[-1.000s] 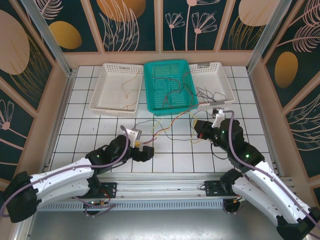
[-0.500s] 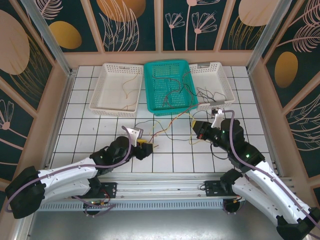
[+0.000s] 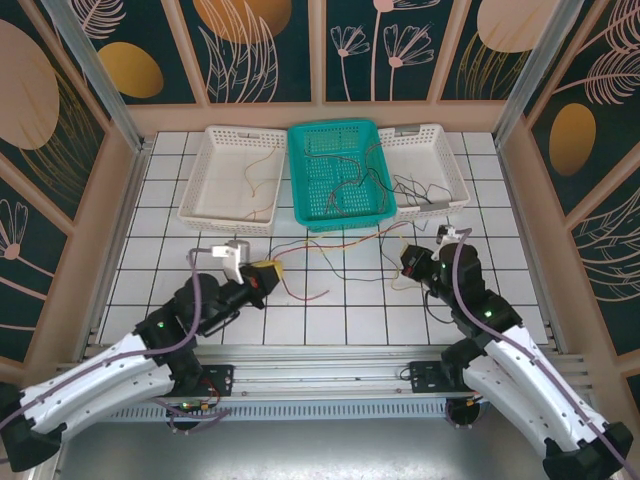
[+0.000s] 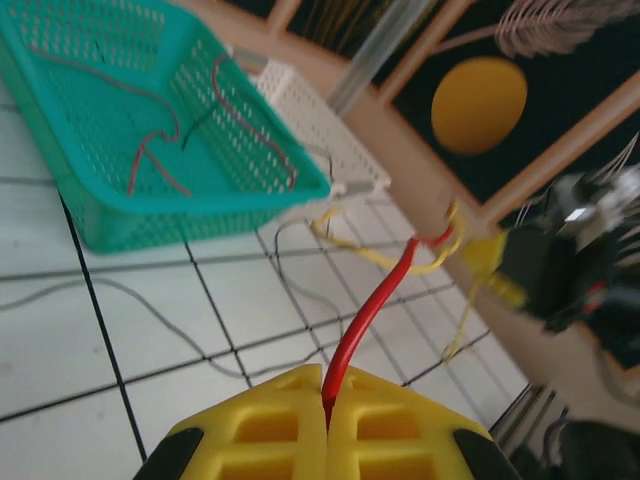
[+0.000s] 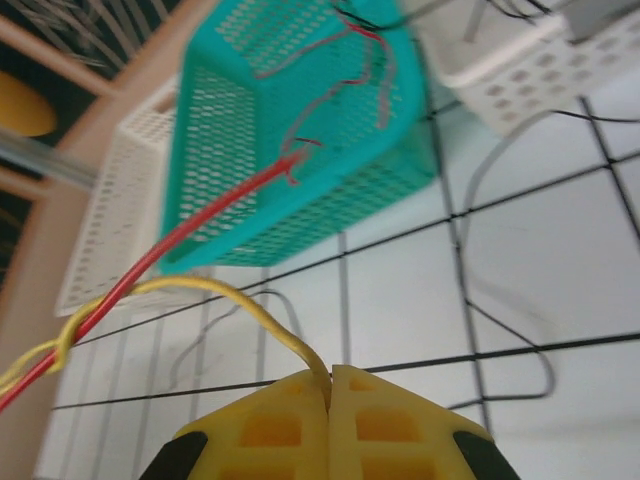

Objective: Untangle the cables

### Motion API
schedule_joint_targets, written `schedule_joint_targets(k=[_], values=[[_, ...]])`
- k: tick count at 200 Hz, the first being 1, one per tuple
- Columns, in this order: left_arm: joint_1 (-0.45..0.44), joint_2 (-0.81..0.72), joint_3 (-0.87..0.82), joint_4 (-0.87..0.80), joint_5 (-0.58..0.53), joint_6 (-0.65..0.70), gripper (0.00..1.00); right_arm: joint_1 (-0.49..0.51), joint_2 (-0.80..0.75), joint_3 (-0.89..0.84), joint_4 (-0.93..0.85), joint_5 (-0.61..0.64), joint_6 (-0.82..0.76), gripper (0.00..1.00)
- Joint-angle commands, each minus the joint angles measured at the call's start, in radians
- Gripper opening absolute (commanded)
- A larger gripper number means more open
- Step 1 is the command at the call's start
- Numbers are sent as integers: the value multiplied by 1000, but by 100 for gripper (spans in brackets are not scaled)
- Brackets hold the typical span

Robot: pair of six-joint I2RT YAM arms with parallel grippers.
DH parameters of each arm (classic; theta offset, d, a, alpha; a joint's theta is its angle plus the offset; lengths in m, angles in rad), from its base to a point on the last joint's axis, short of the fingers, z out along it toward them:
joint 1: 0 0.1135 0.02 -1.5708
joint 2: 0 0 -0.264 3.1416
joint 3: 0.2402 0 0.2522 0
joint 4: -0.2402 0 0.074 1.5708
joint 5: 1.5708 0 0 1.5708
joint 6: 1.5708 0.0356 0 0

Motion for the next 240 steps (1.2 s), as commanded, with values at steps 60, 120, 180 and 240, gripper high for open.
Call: schedule_joint_targets(k=[60,120,180,240], values=[[0,-67,380,-323,-260,63,0,-239,32,-200,109,-157,17,0],[1,125,515,-220,-210,171,0,-244,12,-227,119,-152,11,0],[8,477,684,-7,-75,372,0,-242,-55,-204,81,-152,11,0],[123,778,854,80,72,367,0,-242,-152,-138,-23,-133,4,0]])
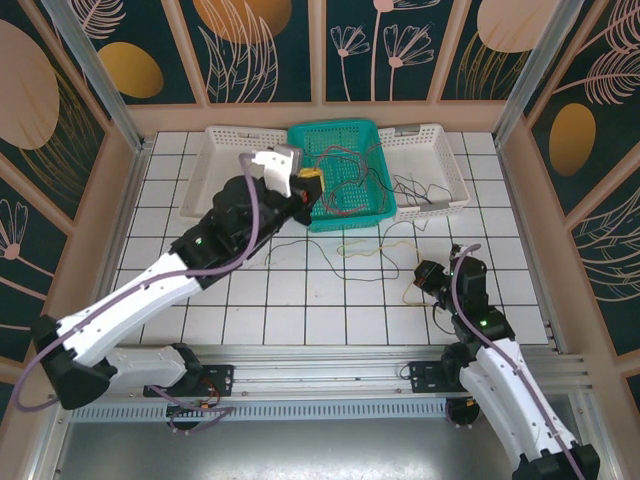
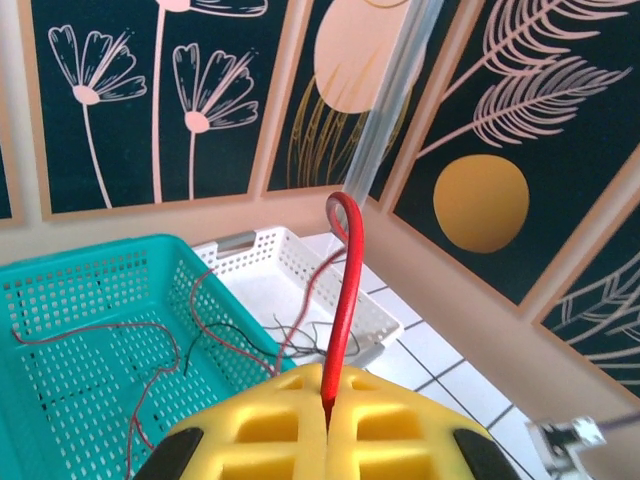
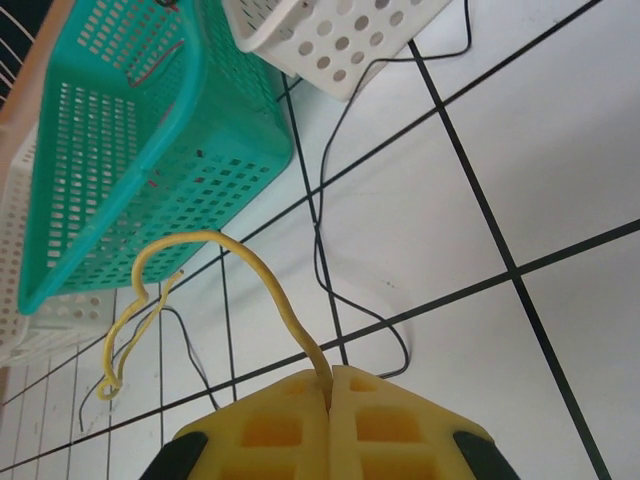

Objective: Untangle the cables

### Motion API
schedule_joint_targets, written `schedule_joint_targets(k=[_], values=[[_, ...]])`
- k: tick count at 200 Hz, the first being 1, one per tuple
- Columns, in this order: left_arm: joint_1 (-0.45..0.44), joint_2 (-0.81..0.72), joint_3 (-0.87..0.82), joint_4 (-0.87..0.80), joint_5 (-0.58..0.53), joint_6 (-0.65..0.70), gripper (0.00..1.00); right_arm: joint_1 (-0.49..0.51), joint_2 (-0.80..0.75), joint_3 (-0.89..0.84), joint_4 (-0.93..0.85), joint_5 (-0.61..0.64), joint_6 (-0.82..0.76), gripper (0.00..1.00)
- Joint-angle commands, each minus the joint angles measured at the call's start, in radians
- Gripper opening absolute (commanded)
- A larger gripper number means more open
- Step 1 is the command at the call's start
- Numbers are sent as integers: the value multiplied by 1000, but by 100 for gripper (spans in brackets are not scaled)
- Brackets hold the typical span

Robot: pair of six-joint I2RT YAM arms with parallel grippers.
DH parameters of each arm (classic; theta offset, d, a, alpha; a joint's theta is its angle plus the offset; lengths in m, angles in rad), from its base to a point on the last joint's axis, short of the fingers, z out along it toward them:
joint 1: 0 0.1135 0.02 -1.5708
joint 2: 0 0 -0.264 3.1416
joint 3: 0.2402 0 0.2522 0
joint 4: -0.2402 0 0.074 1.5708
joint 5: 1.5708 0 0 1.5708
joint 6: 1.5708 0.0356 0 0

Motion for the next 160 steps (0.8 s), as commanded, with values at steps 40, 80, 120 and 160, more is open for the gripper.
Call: schedule_joint_targets(k=[40,80,120,160], values=[[86,249,142,93,72,24,0,-5,-72,106,-91,11,-3,0],[121,400,185,115,41,11,0,-4,-89,167,-136,25,-11,0],[163,560,212,133,9,-17,0,-5,-118,236,-177,30,-27,0],[166,687,246,133,-73,-21,0,-5,-145,332,-222,72,-48,0]])
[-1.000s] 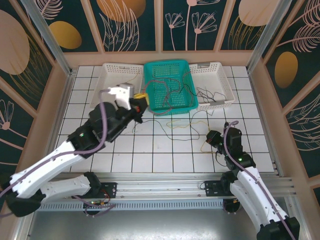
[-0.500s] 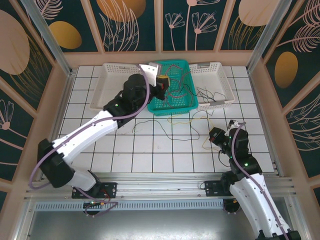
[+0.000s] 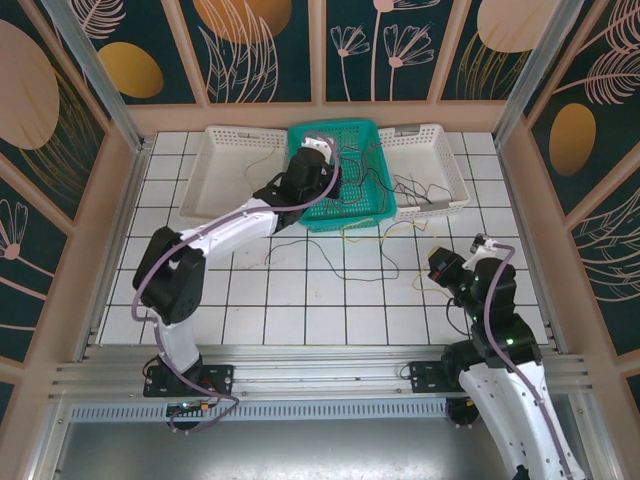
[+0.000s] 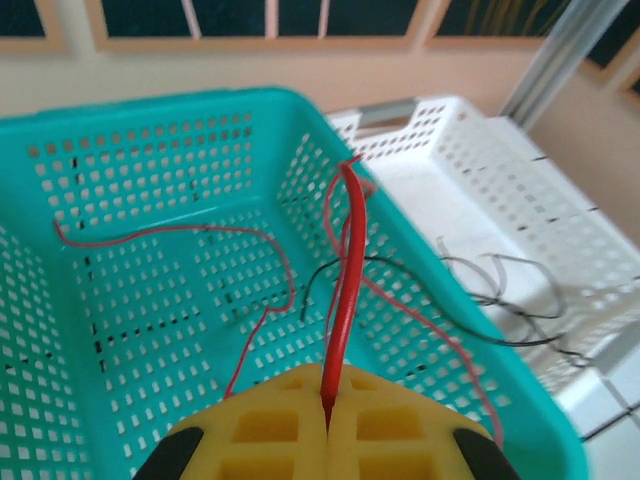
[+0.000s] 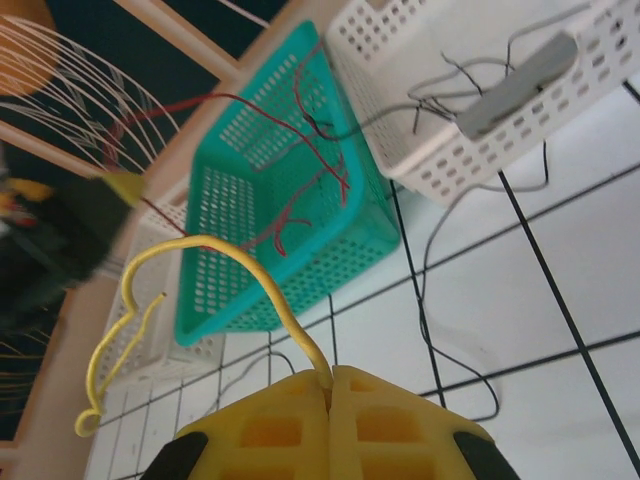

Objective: Untangle the cables

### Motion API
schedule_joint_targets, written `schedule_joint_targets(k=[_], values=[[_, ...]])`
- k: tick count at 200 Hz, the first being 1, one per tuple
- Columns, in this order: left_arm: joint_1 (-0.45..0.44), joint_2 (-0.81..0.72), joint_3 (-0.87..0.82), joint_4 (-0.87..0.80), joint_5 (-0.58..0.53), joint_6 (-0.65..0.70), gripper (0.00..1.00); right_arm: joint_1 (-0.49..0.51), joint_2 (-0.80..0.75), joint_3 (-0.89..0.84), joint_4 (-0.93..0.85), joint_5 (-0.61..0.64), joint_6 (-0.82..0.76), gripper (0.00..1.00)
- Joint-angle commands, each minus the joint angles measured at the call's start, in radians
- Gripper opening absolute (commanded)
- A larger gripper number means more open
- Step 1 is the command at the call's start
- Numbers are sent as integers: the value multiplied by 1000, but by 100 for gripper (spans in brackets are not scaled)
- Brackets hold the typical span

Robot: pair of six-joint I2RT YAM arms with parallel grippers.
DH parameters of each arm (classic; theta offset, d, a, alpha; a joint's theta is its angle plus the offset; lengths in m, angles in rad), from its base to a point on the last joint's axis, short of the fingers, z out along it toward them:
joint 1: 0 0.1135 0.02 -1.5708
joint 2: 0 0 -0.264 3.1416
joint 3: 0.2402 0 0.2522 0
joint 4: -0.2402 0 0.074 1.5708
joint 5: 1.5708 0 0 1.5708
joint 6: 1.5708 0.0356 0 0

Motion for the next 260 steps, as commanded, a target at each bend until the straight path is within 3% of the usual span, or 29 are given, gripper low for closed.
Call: schedule_joint_targets(k=[1,63,98,144,207,227,260], values=[[0,56,42,44,-70,-12,0,-4,-8,83,-37,38,-34,0],[8,179,65,33,-144,-22,0,-5,-8,200,-57,61,-38,0],[10,167,60,26,-123,-24,0,-5,-2,241,-58,81,-41,0],[10,136,65,20,-93,-2,17,-5,18,266,-38,83,-36,0],[10,122,62,13,-74,1,21,-5,20,275,-48,83,-37,0],[9,111,70,10,-73,9,29,-5,18,276,-50,83,-39,0],[10,86,104,-18,-66,26,55,-5,20,278,-48,83,-41,0]])
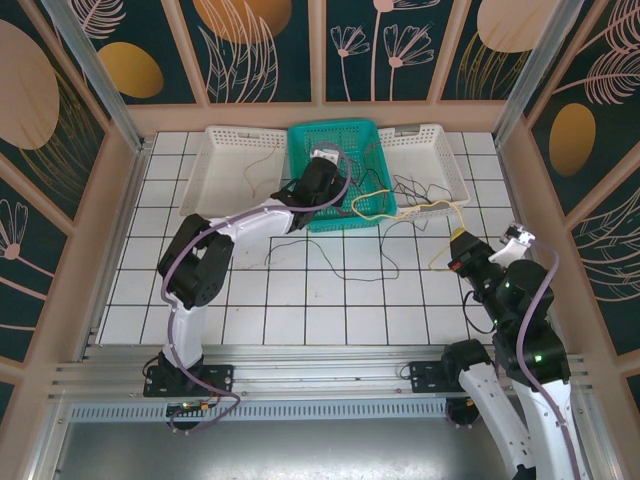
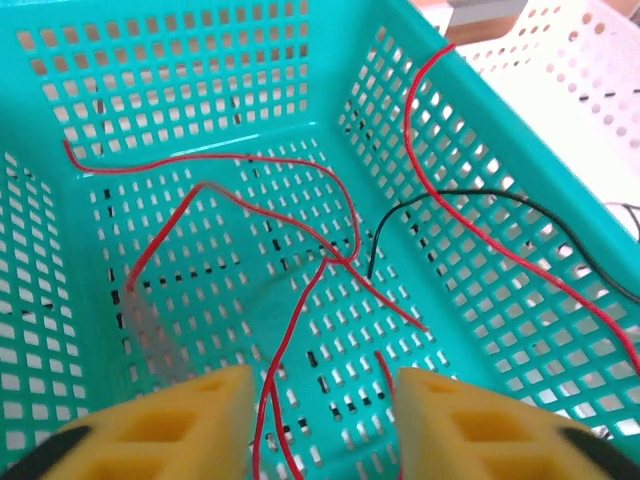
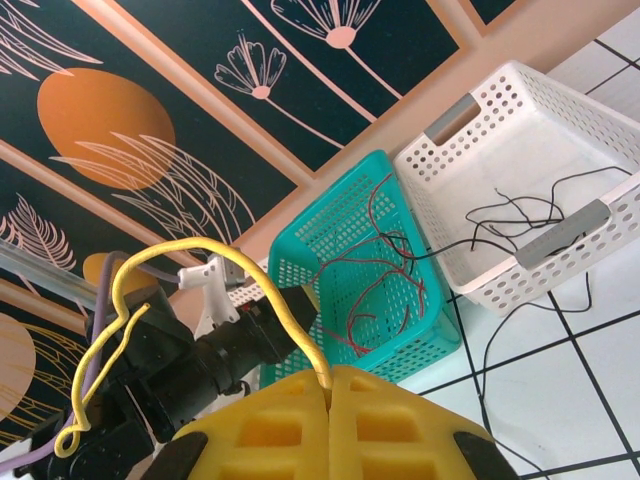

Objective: Untangle the cables

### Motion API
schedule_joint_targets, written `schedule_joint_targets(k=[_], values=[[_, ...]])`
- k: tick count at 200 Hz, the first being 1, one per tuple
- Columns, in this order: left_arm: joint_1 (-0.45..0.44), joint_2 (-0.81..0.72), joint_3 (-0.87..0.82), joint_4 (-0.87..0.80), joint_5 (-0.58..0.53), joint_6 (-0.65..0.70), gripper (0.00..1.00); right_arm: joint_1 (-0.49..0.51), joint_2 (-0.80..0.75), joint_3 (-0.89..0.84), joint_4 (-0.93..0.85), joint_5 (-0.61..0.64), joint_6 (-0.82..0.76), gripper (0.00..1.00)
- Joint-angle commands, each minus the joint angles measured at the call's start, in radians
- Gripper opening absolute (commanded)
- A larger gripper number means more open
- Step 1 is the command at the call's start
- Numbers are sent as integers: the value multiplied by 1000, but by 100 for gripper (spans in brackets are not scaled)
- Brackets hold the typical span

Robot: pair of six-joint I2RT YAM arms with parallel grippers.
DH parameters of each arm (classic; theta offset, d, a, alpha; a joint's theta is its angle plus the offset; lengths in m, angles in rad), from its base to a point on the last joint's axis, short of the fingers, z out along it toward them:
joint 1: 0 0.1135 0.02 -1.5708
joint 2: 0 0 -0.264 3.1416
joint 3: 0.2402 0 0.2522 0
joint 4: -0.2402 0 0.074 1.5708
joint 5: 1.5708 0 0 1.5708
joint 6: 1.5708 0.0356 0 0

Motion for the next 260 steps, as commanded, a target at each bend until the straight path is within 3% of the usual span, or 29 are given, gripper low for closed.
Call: schedule_joint_targets(k=[1,24,65,136,176,210,226,260], values=[[6,-66,52,-19,7,22,55,-5,3,36,0,11,-22,0],[7,-84,68,-40,1,47,74,-4,4,38,0,11,-24,0],[7,-123,103,-87,-2,77,98,-4,11,43,1,7,-28,0],[16,-311,68,-151,-19,27,99,-4,64,36,23,6,-55,0],[30,-529,7,-196,-67,-40,98,-6,157,47,68,-8,-78,0],[32,-743,-105,-247,-139,-75,99,10,330,91,130,-22,-99,0],[30,-851,-179,-272,-180,-81,98,76,450,142,154,10,-118,0],[31,-1075,-351,-327,-283,-79,99,336,727,309,199,279,-184,0]])
